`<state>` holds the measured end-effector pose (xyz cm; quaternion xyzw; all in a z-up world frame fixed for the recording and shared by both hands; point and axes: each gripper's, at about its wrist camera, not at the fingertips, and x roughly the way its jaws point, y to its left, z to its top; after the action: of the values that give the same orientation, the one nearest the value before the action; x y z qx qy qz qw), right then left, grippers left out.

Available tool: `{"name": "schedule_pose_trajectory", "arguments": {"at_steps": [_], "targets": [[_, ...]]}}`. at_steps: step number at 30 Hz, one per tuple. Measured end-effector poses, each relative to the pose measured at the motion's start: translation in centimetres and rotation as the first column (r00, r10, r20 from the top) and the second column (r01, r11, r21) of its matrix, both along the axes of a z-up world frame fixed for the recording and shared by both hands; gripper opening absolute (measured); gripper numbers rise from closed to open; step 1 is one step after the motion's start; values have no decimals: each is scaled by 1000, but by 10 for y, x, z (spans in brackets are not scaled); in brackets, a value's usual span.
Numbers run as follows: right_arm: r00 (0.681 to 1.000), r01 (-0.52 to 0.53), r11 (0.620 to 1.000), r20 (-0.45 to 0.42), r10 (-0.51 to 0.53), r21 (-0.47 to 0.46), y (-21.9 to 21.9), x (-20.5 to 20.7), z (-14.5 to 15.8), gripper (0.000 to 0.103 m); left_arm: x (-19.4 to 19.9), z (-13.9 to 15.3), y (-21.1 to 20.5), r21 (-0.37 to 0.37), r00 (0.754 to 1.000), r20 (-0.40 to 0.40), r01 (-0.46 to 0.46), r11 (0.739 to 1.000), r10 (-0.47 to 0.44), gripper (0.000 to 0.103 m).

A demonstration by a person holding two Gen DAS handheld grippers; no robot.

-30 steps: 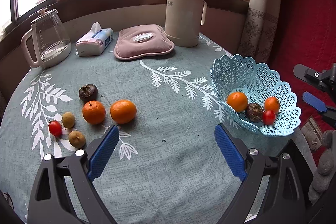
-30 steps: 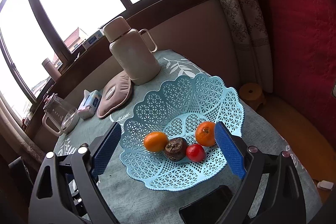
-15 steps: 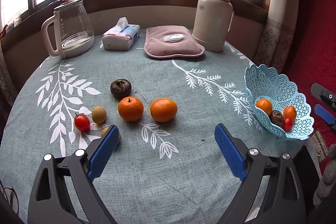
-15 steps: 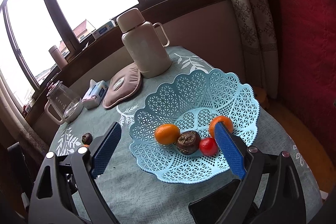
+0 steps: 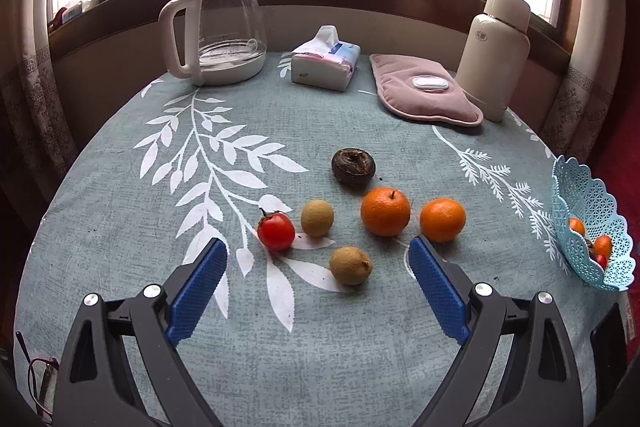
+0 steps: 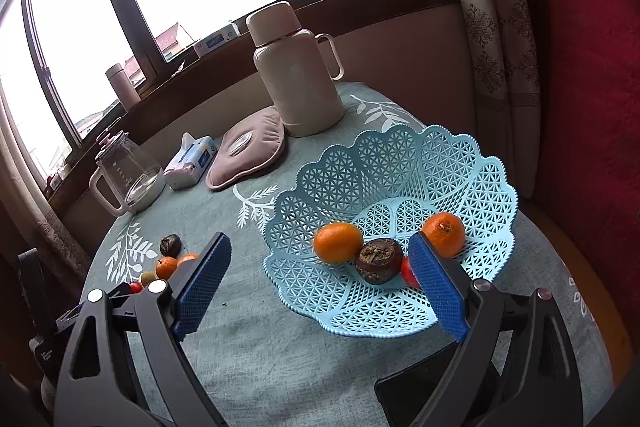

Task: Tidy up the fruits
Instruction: 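Grasp the red tomato with the left tool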

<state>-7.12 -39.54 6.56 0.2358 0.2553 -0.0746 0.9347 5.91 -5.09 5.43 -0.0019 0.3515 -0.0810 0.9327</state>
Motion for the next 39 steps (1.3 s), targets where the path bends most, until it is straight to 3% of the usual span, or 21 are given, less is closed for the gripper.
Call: {"name": "schedule_pose_trajectory", "arguments": {"at_steps": [7, 16, 21, 27, 39], "targets": [[1000, -14, 1000, -11, 14, -6, 6, 2, -3, 92, 13, -5, 28, -2, 997, 2, -74, 997, 74, 90], [1000, -23, 1000, -15, 23, -16, 11, 2, -3, 92, 37, -27, 22, 61, 997, -38, -59, 996, 61, 69], [1000, -27, 999, -15, 26, -22, 13, 3, -3, 92, 51, -36, 17, 61, 996, -84, -34, 998, 39, 45], [999, -32, 999, -23, 32, -26, 15, 5, -4, 92, 58, -37, 9, 81, 996, -91, -2, 997, 9, 31], [998, -64, 997, -30, 62, -51, 30, 7, -7, 92, 41, -33, 31, -23, 997, -76, -23, 999, 21, 28]]}}
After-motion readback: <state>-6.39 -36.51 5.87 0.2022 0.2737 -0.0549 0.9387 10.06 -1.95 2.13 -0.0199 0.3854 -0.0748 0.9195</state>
